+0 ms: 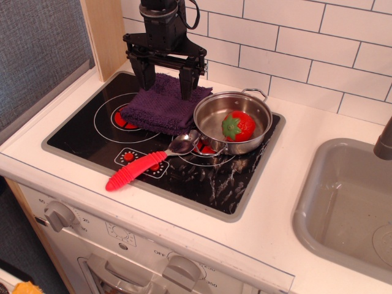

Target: Move the tomato to the front right on the stove

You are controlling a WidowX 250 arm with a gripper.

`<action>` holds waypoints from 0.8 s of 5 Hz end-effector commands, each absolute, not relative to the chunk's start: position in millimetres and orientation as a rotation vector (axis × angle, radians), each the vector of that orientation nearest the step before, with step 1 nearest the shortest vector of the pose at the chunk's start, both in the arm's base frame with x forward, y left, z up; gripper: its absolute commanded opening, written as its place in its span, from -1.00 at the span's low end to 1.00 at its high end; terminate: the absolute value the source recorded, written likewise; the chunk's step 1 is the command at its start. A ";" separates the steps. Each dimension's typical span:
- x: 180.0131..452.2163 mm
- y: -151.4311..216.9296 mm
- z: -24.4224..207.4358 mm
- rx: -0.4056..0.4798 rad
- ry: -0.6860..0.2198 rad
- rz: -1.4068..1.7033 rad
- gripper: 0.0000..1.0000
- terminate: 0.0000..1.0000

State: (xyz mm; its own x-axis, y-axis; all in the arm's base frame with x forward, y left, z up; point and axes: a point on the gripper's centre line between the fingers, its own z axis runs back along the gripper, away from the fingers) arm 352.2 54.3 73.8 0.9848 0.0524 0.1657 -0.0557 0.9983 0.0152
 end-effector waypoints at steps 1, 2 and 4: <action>352.2 54.3 73.8 0.020 -0.166 0.054 1.00 -1.00; 355.6 14.4 79.1 0.013 -0.183 -0.031 1.00 -1.00; 356.8 -67.8 94.0 0.006 -0.228 -0.217 1.00 -1.00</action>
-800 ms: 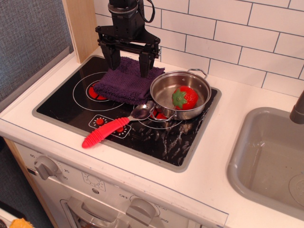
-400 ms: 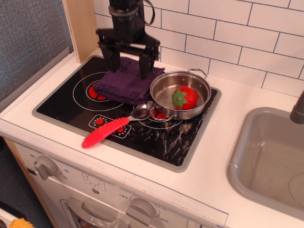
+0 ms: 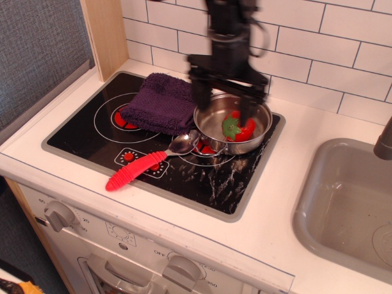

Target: Move the tomato to the front right on the stove

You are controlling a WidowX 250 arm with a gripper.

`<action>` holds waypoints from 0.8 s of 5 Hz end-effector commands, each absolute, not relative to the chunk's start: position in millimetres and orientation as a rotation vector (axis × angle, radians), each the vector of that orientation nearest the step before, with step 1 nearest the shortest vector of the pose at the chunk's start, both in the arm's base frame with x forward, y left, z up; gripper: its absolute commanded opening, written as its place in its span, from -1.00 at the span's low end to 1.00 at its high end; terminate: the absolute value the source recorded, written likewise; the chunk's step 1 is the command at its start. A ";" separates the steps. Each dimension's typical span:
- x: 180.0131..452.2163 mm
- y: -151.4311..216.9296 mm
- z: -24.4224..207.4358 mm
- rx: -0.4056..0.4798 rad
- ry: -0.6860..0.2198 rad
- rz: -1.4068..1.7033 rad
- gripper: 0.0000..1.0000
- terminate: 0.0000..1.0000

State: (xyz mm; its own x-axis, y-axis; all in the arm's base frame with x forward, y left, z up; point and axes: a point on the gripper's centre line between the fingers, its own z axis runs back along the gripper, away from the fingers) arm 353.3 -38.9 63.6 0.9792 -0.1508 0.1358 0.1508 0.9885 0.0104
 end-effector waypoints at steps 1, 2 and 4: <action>359.4 -70.6 74.9 0.036 -0.169 -0.219 1.00 -1.00; 364.2 -55.0 69.8 0.057 -0.159 -0.173 1.00 -1.00; 369.9 -36.2 79.5 0.051 -0.178 -0.117 1.00 -1.00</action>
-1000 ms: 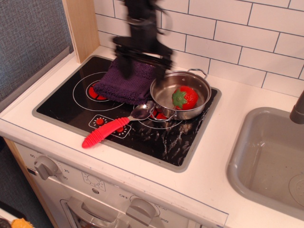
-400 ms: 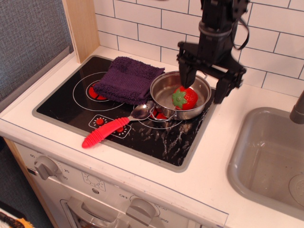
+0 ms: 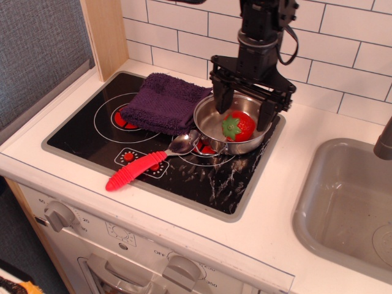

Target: Move the tomato to the front right on the stove

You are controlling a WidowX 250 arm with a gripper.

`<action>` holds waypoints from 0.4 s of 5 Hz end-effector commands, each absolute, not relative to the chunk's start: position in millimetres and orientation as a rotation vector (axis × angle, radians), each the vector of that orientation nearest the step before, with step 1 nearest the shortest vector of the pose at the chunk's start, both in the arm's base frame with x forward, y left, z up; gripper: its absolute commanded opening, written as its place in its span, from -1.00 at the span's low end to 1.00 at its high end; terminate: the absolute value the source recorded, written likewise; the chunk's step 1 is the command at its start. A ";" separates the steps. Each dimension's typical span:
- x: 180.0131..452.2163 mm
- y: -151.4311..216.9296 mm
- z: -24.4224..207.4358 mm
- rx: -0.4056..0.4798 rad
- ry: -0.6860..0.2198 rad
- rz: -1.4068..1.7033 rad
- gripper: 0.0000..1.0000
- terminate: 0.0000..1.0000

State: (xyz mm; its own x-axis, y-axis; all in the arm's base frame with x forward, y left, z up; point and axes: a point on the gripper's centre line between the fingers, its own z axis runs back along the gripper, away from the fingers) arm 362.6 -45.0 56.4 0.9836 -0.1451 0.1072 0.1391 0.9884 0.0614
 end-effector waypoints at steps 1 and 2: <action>372.0 -34.5 67.4 0.050 -0.151 -0.114 1.00 -1.00; 373.3 -33.8 49.4 0.066 -0.101 -0.115 1.00 -1.00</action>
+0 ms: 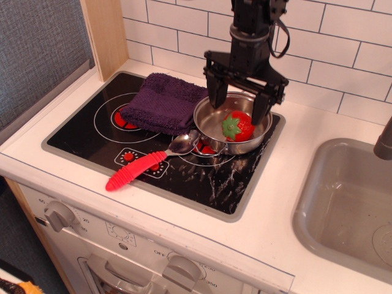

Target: Move the tomato to the front right on the stove

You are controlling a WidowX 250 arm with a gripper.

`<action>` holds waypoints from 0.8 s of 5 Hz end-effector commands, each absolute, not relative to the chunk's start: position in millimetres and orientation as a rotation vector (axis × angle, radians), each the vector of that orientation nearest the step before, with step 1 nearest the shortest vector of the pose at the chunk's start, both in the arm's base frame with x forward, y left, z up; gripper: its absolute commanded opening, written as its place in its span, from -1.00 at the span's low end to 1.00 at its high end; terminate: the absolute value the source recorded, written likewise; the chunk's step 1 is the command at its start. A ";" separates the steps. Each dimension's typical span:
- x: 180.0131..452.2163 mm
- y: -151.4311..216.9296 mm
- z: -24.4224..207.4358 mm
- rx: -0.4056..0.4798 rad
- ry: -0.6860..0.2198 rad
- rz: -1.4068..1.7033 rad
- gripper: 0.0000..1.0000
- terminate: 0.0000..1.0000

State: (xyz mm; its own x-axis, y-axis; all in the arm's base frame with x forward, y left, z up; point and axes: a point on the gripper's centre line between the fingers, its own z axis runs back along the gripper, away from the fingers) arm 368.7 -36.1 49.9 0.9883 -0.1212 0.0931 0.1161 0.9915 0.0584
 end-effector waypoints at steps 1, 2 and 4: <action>373.5 -29.4 34.5 0.074 -0.061 -0.106 1.00 -1.00; 375.3 -24.7 32.4 0.063 -0.059 -0.101 1.00 -1.00; 368.9 -22.8 94.8 0.019 -0.210 -0.089 -1.00 -1.00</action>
